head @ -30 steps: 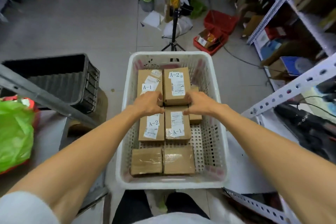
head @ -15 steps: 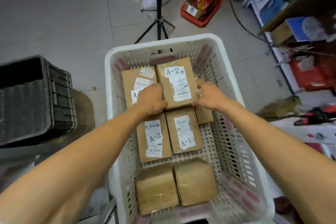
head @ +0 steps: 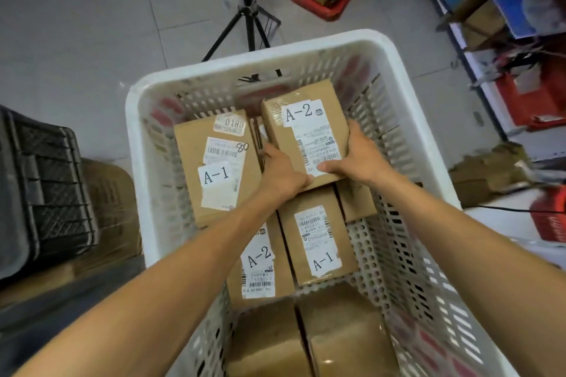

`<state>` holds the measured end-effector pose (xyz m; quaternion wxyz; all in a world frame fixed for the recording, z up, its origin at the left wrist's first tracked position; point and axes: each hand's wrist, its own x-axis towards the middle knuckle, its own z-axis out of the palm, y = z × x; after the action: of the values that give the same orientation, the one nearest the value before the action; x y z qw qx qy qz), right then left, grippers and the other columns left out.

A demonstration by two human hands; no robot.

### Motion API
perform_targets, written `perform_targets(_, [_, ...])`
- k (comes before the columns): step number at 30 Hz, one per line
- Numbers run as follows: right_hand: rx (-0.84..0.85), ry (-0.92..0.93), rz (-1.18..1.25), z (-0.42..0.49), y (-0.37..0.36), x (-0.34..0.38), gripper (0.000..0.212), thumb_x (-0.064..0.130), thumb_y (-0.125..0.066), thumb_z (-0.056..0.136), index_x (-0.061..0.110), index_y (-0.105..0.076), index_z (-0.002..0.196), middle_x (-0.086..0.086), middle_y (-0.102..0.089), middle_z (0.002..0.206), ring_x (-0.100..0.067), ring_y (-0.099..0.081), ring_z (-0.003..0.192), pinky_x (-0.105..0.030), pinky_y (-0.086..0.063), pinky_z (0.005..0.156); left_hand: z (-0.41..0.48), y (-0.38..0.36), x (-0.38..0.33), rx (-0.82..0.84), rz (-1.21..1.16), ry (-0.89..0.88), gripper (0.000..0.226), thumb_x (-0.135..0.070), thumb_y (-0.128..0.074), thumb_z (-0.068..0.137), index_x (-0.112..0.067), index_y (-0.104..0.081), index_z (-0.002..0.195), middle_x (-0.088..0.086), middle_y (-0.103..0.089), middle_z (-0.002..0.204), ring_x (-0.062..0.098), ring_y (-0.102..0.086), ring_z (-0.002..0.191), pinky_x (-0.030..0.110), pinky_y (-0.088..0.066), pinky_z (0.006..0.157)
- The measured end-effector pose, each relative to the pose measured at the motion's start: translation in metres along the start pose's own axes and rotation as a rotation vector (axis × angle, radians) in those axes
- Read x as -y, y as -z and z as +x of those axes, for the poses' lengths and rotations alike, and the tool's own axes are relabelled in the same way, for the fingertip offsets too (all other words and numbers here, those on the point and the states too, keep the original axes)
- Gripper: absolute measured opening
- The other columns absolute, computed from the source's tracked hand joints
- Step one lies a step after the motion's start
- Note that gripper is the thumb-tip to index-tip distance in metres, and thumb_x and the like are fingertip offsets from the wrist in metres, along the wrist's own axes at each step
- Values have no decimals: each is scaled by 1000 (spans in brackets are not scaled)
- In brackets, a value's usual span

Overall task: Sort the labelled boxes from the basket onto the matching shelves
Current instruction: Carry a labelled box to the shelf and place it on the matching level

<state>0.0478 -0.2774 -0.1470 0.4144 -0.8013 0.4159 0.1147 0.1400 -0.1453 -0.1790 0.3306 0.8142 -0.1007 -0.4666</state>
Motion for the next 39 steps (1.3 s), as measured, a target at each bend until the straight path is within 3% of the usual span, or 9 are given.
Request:
perform_targets(3, [14,-63,129,4,1,-4,127,12,-90,62,8,-1,154,3,-50,139,-12,-43,127,-16,-32,94,9,-4,15,83,-243,-32,127,-12,-85,66,-13,13,147,2,-48,140,18,-46,129,35,-36,111])
perform_targets(7, [14,-88,194,6,-6,-9,153,38,-96,27,15,-11,152,-4,-48,142,-22,-41,134,-40,-35,112,4,-15,25,84,-351,-89,140,-15,-88,51,-30,10,150,-4,-53,139,14,-50,127,41,-38,111])
perform_targets(10, [14,-44,236,-9,-3,-23,123,26,-97,30,18,-39,138,2,-59,126,-18,-52,121,-42,-45,103,-12,-11,21,115,-342,-113,135,-7,-87,55,-30,6,150,-3,-47,142,16,-44,130,39,-36,112])
perform_targets(13, [-10,-3,307,-40,8,-23,100,10,-93,53,19,-40,138,6,-59,126,-13,-54,116,-31,-46,98,-35,-1,14,137,-331,-121,121,-14,-86,61,-29,-3,147,1,-47,140,19,-47,128,41,-39,110])
perform_targets(16, [30,51,377,-70,16,-22,102,10,-89,62,21,-30,144,9,-54,128,-8,-51,117,-26,-44,95,-67,8,8,111,-287,-164,120,-11,-85,67,-28,2,149,4,-42,145,21,-44,130,46,-37,111])
perform_targets(20, [45,158,366,-109,25,-5,108,6,-88,62,16,-22,146,11,-50,126,-8,-45,120,-31,-38,105,-123,18,-2,58,-248,-257,128,-4,-82,71,-28,15,151,-24,-38,130,4,-38,126,23,-30,108])
perform_targets(25, [60,332,347,-170,35,19,107,10,-90,59,27,-25,142,12,-49,135,-7,-43,126,-32,-35,106,-201,30,-2,-74,-256,-304,132,-13,-87,66,-34,11,152,-7,-43,142,12,-42,130,33,-34,110])
perform_targets(30, [112,435,354,-236,47,40,99,2,-86,65,35,-23,133,24,-49,116,16,-47,102,-2,-40,79,-278,40,4,-152,-262,-336,137,-14,-89,63,-35,13,151,-3,-41,147,15,-41,132,42,-34,113])
perform_targets(39, [-3,434,335,-359,49,63,140,15,-90,53,16,8,153,1,-39,147,-15,-38,136,-47,-35,112,-375,60,11,-88,-192,-470,132,-14,-87,66,-37,11,151,4,-32,153,20,-36,137,40,-32,113])
